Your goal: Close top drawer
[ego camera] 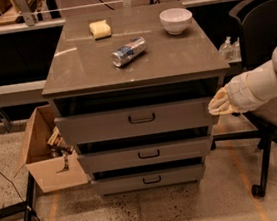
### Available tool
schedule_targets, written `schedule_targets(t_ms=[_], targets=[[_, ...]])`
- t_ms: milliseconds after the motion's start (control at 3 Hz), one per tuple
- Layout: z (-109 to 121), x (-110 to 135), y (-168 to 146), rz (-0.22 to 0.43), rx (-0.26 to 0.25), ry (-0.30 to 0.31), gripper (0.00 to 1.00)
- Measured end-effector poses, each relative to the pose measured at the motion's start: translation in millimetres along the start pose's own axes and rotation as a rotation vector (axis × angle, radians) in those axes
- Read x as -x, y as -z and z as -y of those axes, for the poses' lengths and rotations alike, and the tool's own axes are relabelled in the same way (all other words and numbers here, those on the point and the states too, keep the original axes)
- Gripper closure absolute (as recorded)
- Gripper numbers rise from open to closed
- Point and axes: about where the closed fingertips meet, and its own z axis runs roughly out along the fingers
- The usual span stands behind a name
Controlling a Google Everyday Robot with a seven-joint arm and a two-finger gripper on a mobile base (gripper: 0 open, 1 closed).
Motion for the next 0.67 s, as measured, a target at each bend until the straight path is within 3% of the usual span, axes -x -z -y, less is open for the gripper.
schedule_targets(t_ms=[333,667], targets=[[4.0,-5.9,64.1,-0.021,-0.021,-0.148,0.80],[5.0,-3.6,64.4,-0.020,-0.021,-0.189,0.57]])
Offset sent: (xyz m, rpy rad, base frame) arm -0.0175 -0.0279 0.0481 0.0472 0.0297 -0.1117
